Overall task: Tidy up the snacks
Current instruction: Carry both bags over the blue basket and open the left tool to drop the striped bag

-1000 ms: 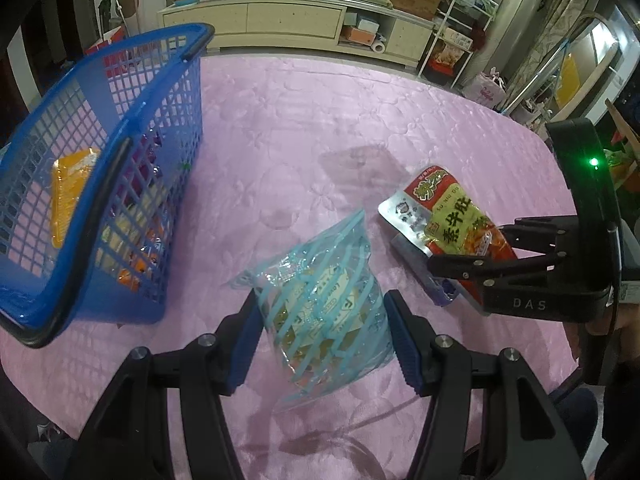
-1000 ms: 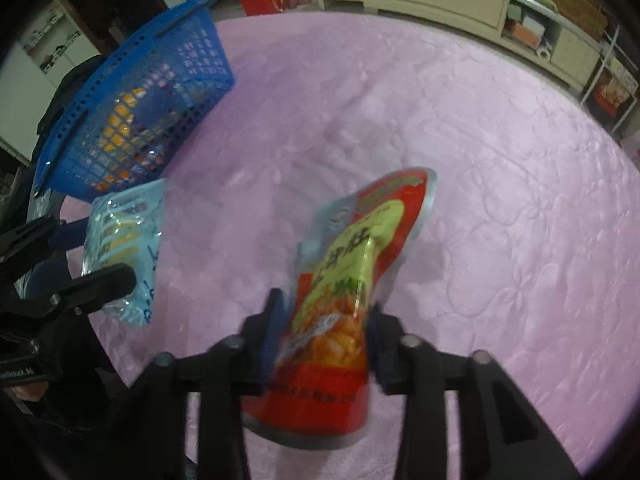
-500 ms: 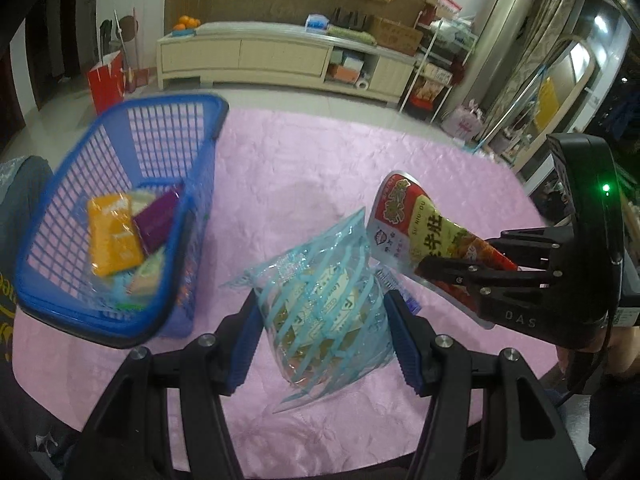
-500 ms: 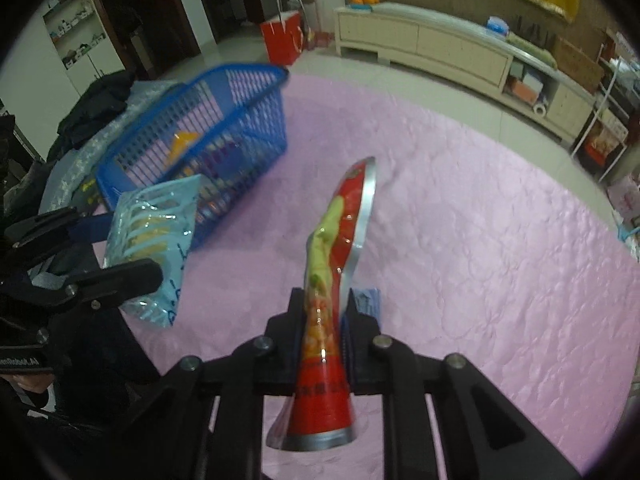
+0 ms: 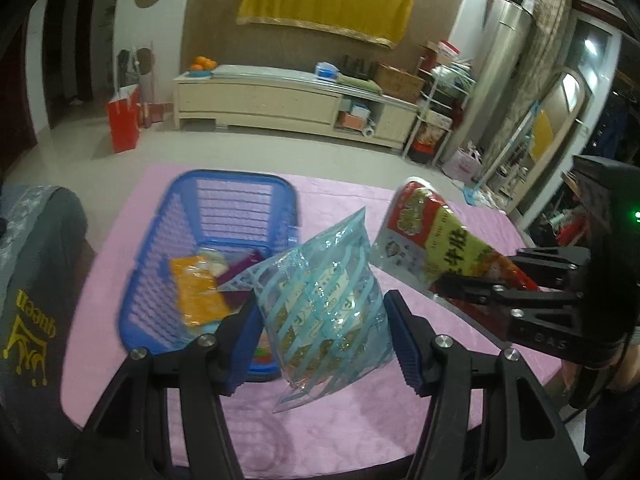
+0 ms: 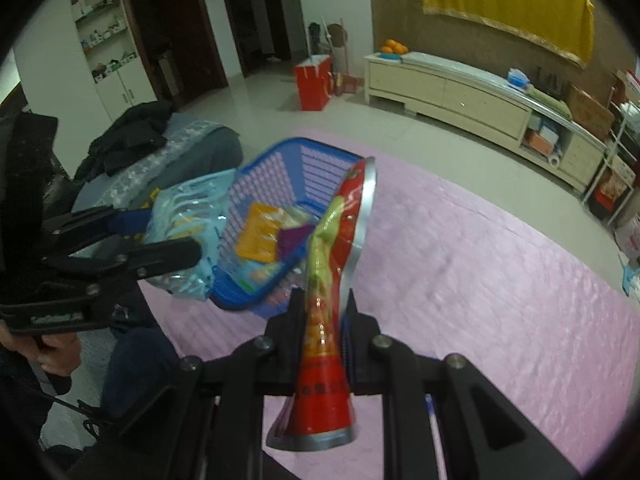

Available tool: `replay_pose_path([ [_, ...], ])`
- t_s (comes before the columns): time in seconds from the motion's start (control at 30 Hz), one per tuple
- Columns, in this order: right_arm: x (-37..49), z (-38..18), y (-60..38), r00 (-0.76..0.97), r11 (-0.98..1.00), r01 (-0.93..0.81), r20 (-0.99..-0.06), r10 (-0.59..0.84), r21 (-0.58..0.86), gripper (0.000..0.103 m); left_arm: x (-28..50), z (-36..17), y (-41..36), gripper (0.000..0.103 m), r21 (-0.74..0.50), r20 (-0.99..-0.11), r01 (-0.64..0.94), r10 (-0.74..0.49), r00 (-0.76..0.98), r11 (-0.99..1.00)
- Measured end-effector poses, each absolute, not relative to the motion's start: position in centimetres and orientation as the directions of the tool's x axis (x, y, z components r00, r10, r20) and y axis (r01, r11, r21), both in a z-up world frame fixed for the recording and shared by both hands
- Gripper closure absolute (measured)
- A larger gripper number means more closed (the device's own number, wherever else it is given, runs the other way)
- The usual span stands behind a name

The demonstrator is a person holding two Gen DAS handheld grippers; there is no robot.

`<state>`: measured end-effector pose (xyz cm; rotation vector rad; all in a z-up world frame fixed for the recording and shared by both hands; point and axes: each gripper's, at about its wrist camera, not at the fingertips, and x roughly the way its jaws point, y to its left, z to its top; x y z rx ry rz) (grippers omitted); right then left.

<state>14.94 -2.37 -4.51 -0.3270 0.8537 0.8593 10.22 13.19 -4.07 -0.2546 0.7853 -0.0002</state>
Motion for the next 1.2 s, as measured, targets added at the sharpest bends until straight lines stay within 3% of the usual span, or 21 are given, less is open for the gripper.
replay_pose_path([
  [0.37, 14.7, -6.1, 4.0, 0.307, 0.596, -0.796, -0.776, 0.551, 0.109, 0.083, 10.0, -5.2, 19.3, 0.045, -0.179, -0.722, -0.15, -0.027, 0.691, 0.972],
  [1.03, 19.9, -10.2, 6.5, 0.313, 0.672, -0.73, -0.813, 0.491, 0.125, 0.082, 18.7, -11.5, 22.7, 0.045, -0.188, -0.792, -0.109, -0.085, 0.604, 0.976],
  [1.13, 20.2, -10.2, 6.3, 0.313, 0.677, -0.724, -0.813, 0.492, 0.131, 0.082, 19.7, -12.1, 22.6, 0.043, -0.177, -0.796, -0.108, -0.078, 0.601, 0.978],
  [1.2, 20.2, -10.1, 6.0, 0.313, 0.679, -0.721, -0.811, 0.494, 0.135, 0.082, 20.0, -12.3, 22.8, 0.034, -0.158, -0.796, -0.107, -0.063, 0.601, 0.982],
])
